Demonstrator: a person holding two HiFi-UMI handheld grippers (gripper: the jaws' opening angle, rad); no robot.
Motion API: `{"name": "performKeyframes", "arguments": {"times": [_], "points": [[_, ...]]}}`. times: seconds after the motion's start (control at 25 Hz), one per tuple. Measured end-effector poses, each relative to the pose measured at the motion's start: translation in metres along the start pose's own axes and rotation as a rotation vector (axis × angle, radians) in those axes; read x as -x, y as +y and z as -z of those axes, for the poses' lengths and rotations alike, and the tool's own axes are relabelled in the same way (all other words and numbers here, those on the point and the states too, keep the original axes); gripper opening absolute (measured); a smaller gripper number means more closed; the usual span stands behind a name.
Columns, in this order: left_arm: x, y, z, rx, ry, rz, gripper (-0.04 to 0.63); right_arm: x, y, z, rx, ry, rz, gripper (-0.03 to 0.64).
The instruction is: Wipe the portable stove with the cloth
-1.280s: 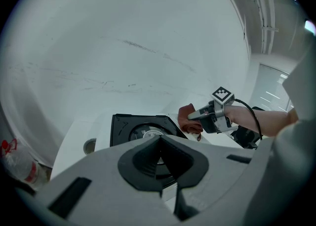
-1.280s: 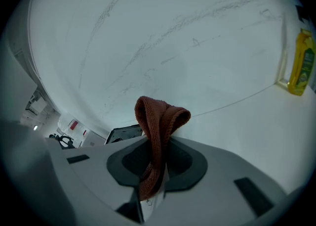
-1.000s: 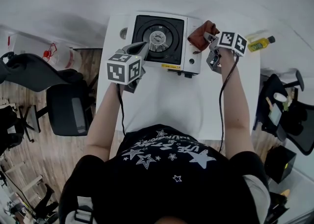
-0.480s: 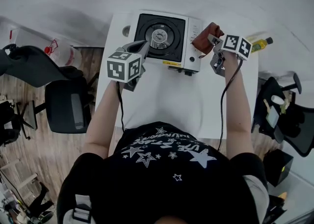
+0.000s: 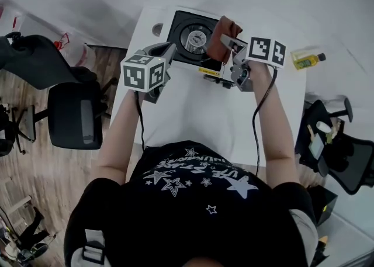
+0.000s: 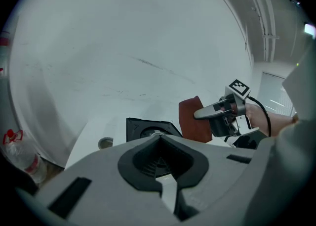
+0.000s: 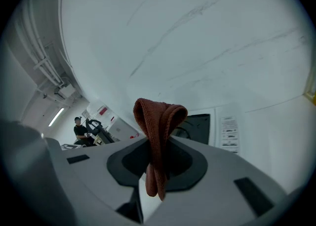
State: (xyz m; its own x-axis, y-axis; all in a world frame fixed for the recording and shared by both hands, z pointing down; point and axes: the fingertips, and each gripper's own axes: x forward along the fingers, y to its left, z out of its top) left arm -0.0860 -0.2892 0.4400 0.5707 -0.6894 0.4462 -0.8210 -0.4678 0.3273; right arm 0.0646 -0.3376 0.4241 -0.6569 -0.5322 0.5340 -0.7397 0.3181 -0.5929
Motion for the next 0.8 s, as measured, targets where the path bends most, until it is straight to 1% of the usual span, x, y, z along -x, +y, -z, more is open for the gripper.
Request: {"name": "performKeyframes", "arguments": {"times": [0.16, 0.36, 0.56, 0.8], "points": [[0.011, 0.017, 0.001, 0.019, -0.011, -0.027, 0.008, -0.037, 0.044, 0.017, 0.021, 0.063, -0.077, 0.067], [0.024, 0.046, 0.006, 0.039, -0.008, -0.065, 0.008, -0.085, 0.085, 0.026, 0.023, 0.105, -0.137, 0.067], [0.031, 0.076, 0.013, 0.067, 0.005, -0.091, 0.008, -0.132, 0.107, 0.035, 0.013, 0.139, -0.135, 0.067], [0.025, 0.098, 0.018, 0.085, 0.022, -0.101, 0.008, -0.176, 0.113, 0.043, 0.017, 0.191, -0.131, 0.067]]}}
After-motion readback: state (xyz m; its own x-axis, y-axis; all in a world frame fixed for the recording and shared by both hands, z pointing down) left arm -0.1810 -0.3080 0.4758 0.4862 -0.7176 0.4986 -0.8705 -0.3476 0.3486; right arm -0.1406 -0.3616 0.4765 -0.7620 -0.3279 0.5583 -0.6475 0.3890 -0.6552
